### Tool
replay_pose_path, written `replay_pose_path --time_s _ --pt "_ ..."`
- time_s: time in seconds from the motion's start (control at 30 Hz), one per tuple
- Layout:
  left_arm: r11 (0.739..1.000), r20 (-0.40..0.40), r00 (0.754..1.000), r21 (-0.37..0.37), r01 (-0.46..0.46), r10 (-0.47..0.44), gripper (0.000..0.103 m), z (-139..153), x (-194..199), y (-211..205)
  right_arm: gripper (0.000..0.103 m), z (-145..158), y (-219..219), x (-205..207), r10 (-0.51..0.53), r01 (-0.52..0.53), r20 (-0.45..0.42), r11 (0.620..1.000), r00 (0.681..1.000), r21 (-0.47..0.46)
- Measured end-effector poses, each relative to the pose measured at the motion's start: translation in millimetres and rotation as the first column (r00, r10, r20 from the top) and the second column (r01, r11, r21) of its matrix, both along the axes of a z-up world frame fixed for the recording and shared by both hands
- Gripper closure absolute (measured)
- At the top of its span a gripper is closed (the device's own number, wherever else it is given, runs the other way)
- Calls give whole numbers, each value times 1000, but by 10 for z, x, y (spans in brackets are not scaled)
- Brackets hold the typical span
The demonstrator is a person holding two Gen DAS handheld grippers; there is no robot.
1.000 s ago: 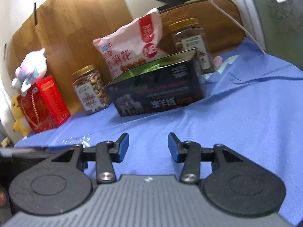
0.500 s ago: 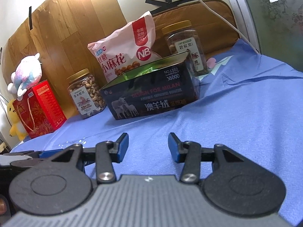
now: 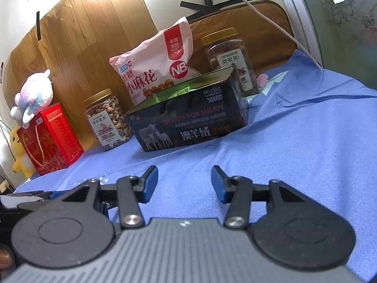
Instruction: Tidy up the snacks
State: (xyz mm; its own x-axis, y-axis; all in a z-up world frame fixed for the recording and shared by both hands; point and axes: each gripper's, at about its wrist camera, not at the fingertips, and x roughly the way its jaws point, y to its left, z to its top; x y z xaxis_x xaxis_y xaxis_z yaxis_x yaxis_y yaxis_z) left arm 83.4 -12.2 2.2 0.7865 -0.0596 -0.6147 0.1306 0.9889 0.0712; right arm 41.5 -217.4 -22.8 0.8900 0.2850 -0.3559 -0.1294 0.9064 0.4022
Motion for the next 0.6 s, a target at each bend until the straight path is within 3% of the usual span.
replay_pose_path --time_s 0.27,0.6 --pt "1000 27 1000 -2 -8 9 0 33 -31 14 50 0 -1 -2 0 0 -1 1000 1000 2" --pt "1000 39 999 8 -23 23 0 48 -51 16 50 5 -2 -1 6 -6 -2 1000 1000 4"
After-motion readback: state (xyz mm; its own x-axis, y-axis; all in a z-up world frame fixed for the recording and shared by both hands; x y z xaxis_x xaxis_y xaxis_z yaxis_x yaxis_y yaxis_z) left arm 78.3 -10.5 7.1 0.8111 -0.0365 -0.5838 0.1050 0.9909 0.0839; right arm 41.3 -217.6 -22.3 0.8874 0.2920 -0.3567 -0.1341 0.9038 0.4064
